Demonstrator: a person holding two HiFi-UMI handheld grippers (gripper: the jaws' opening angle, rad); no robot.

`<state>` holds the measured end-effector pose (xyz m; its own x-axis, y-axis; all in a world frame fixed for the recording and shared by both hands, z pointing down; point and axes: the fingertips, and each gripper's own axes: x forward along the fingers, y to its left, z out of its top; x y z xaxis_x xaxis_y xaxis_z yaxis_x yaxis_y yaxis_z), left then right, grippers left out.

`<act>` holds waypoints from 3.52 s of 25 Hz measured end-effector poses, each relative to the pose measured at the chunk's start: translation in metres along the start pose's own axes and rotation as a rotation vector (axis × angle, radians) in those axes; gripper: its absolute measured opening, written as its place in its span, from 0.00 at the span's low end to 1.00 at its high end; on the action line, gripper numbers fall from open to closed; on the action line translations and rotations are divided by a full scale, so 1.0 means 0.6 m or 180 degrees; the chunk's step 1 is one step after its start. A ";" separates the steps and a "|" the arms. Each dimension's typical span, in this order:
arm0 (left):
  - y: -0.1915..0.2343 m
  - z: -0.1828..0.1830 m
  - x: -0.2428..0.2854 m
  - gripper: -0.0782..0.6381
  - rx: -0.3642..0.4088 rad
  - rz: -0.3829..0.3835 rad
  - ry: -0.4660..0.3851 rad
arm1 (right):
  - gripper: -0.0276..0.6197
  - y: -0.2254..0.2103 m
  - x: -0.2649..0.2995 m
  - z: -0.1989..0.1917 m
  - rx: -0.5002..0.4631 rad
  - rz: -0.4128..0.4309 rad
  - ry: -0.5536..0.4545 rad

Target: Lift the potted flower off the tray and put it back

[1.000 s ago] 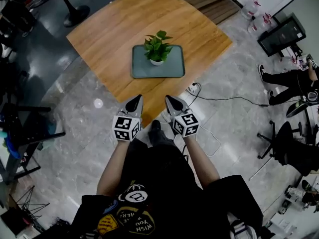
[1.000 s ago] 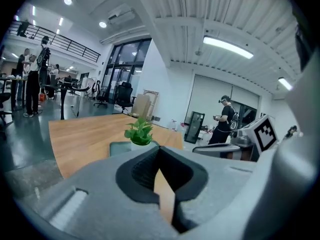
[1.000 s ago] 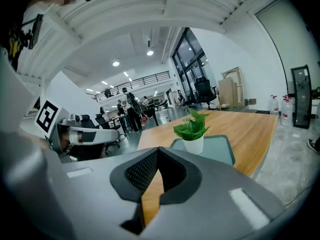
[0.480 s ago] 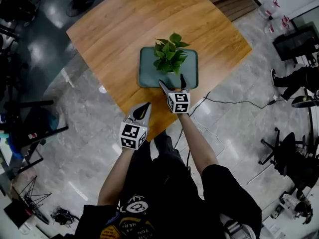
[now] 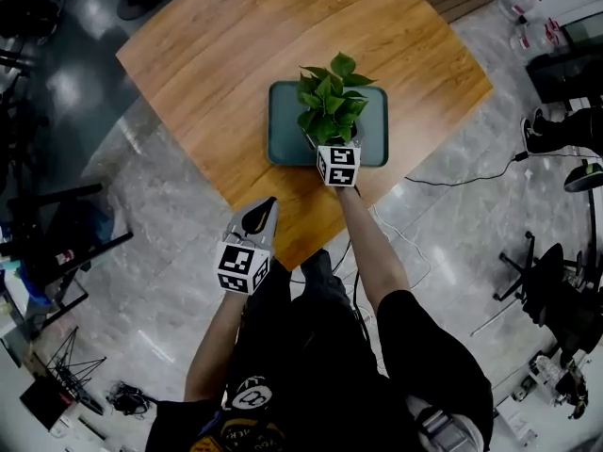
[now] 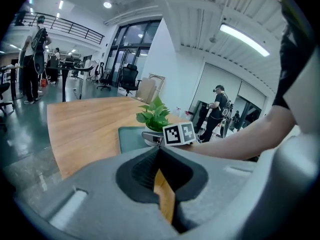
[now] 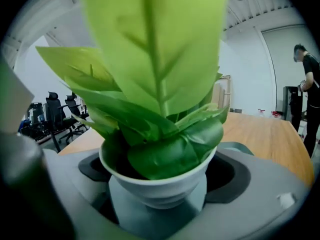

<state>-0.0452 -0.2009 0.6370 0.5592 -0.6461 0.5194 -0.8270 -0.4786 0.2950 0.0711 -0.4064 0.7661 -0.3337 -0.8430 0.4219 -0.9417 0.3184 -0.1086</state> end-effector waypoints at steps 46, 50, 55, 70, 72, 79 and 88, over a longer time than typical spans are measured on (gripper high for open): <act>-0.072 0.317 -0.168 0.11 0.0332 -0.0198 -0.1058 | 0.87 0.121 -0.286 0.385 -0.0243 0.0138 -0.0826; -0.067 0.309 -0.164 0.11 0.0298 -0.0181 -0.1023 | 0.87 0.119 -0.275 0.369 -0.0197 0.0158 -0.0785; -0.055 0.289 -0.154 0.11 0.0245 -0.0130 -0.0952 | 0.87 0.094 -0.240 0.327 -0.0137 0.0256 -0.0724; 0.012 0.150 -0.128 0.11 0.0013 0.0137 -0.0542 | 0.87 0.015 -0.003 0.045 -0.0040 0.0186 -0.0075; 0.016 0.137 -0.127 0.11 -0.0025 0.0134 -0.0539 | 0.87 0.011 0.014 0.026 -0.0114 0.0163 -0.0020; 0.005 0.122 -0.117 0.11 -0.0061 0.0028 -0.0438 | 0.86 0.019 0.005 -0.015 -0.0092 0.0276 0.0184; -0.024 0.129 -0.115 0.11 -0.0006 -0.0141 -0.0435 | 0.84 0.030 -0.131 -0.070 0.0174 0.0359 0.0551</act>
<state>-0.0675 -0.1956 0.5348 0.5978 -0.6994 0.3918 -0.8013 -0.5074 0.3170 0.0819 -0.3164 0.7685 -0.4292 -0.7148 0.5521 -0.9013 0.3786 -0.2106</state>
